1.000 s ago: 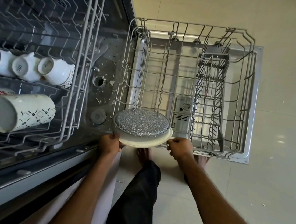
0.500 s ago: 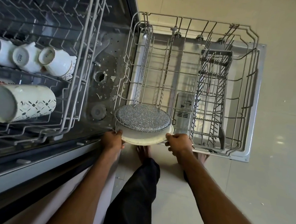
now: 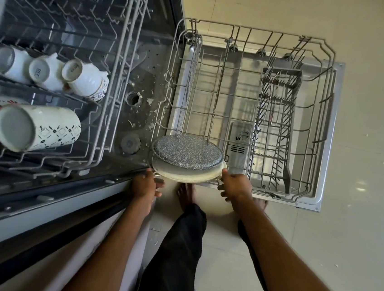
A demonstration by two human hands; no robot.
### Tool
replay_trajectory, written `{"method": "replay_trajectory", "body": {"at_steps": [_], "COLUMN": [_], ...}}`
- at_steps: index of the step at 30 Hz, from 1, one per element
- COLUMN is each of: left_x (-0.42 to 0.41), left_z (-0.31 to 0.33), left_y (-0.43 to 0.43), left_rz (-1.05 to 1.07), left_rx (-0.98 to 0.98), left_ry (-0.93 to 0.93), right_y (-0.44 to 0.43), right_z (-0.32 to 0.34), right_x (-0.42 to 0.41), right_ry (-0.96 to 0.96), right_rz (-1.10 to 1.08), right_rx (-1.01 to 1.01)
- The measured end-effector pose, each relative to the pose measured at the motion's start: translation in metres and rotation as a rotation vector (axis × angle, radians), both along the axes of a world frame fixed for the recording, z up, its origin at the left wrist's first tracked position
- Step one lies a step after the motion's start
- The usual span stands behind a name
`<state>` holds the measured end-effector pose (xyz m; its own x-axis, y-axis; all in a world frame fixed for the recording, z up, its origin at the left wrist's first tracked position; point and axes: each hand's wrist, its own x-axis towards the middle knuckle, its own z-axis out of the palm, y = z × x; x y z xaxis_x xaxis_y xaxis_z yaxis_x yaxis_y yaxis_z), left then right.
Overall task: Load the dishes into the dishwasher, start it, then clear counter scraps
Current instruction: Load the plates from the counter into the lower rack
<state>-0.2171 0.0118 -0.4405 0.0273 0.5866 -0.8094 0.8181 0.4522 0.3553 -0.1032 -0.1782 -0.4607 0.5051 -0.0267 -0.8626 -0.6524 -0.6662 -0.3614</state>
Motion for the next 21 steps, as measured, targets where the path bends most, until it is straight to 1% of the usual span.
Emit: {"method": "replay_trajectory", "body": {"at_steps": [5, 8, 11, 13, 14, 16, 17, 19, 21], "left_x": [-0.004, -0.007, -0.016, -0.023, -0.023, -0.012, -0.007, -0.003, -0.002], "left_z": [0.029, 0.045, 0.065, 0.072, 0.085, 0.140, 0.180, 0.247, 0.299], "left_y": [-0.012, -0.020, -0.034, -0.044, -0.052, -0.073, -0.087, -0.108, -0.120], "left_rz": [-0.120, -0.178, -0.236, -0.237, -0.232, -0.277, -0.294, -0.353, -0.403], "left_rx": [0.079, 0.165, 0.184, 0.218, 0.254, 0.316, 0.351, 0.431, 0.498], "left_ry": [0.001, -0.003, 0.032, 0.002, -0.015, -0.036, -0.044, -0.063, -0.052], "right_y": [-0.003, -0.008, -0.017, -0.026, -0.031, -0.036, -0.036, -0.031, -0.023], "right_z": [0.015, 0.023, 0.054, 0.083, 0.097, 0.123, 0.150, 0.222, 0.292], "right_x": [-0.007, -0.006, 0.006, 0.016, 0.020, 0.029, 0.032, 0.029, 0.020], "right_ry": [0.013, 0.018, -0.015, -0.039, -0.054, -0.092, -0.107, -0.157, -0.232], "right_rz": [0.051, 0.153, 0.220, 0.257, 0.265, 0.301, 0.326, 0.359, 0.406], "right_rx": [-0.017, -0.008, 0.008, 0.037, 0.048, 0.087, 0.119, 0.184, 0.259]}}
